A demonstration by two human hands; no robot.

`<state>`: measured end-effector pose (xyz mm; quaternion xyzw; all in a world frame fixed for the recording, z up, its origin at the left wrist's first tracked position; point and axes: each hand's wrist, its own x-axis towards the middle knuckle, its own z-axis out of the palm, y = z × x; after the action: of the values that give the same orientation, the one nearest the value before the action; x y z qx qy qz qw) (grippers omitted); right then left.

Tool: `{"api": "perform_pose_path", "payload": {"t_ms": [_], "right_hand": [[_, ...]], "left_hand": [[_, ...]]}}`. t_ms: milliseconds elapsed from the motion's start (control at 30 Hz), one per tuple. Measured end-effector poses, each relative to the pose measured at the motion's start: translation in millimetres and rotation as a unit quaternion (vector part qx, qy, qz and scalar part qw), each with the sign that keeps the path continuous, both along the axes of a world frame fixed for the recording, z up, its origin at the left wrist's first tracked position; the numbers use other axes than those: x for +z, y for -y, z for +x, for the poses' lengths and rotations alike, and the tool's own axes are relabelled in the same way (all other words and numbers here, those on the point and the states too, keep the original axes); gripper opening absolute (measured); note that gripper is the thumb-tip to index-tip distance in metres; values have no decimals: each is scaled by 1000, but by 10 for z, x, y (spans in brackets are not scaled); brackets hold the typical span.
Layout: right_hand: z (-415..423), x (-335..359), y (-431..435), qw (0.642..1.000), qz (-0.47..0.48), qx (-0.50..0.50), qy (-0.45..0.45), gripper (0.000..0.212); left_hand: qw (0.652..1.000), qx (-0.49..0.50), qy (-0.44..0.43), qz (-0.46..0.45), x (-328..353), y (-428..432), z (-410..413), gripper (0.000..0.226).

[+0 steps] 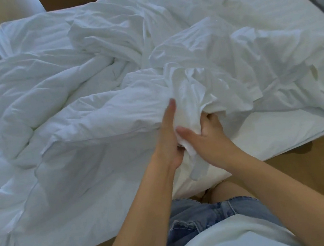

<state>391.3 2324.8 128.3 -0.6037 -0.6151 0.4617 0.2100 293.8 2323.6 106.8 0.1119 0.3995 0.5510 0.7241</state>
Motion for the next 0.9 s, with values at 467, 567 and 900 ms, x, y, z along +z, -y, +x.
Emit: {"api": "perform_pose_path", "payload": {"t_ms": [467,567,900], "right_hand": [[123,-120,-217,956,-129,-191,-184,23],[121,-166,-275,955,-153,-183,-178,23],[175,-114,-320,965,-95,-186,-161,18]], "left_hand": [[996,-80,18,-31,-96,-98,-189,29],[993,-114,5,-36,-107,-88,-238,26],[994,-16,-83,-70,-172,-108,-335,3]]}}
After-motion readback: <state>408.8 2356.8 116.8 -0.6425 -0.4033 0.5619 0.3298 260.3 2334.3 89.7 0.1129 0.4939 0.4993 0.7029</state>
